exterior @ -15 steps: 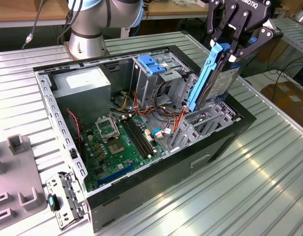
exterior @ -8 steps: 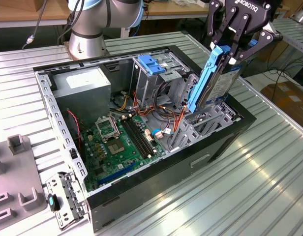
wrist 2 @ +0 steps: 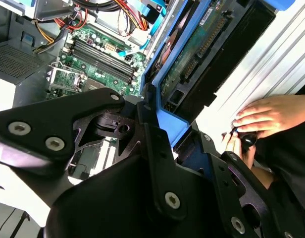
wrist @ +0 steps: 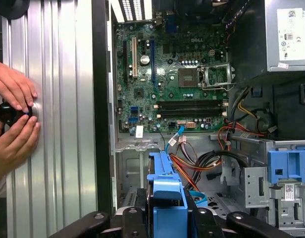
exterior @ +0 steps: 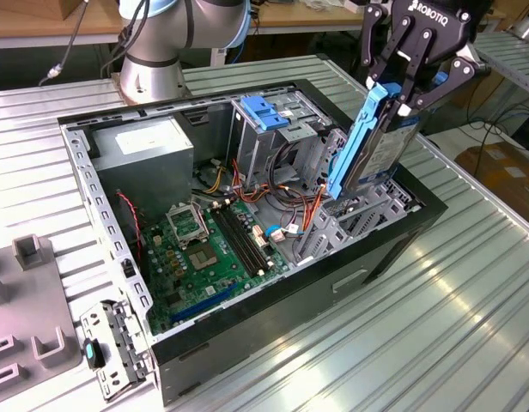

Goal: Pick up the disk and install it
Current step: 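Insert the disk into the insertion slot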

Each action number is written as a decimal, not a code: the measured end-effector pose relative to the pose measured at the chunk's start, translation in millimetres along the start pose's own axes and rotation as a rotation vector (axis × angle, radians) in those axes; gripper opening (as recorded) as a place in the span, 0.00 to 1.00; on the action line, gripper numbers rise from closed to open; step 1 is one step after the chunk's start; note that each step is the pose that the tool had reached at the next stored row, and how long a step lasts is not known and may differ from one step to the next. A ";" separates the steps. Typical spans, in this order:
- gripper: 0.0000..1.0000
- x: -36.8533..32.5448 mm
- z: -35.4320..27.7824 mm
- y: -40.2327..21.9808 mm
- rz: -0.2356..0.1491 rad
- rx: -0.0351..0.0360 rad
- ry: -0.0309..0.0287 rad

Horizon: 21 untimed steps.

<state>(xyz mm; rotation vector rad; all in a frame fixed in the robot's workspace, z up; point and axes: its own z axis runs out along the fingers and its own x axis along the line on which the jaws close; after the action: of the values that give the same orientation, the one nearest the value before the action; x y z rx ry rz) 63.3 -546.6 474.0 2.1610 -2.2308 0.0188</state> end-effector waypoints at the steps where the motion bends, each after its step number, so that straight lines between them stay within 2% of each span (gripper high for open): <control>1: 0.37 0.0 1.0 0.0 0.000 0.0000 0.0001; 4: 0.37 0.0 5.1 -0.1 0.000 0.0000 -0.0001; 21: 0.37 3.8 18.9 -1.8 0.000 0.0000 0.0002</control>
<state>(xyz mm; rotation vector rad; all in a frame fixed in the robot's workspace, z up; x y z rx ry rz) 64.7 -551.1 455.2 2.1610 -2.2306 0.0190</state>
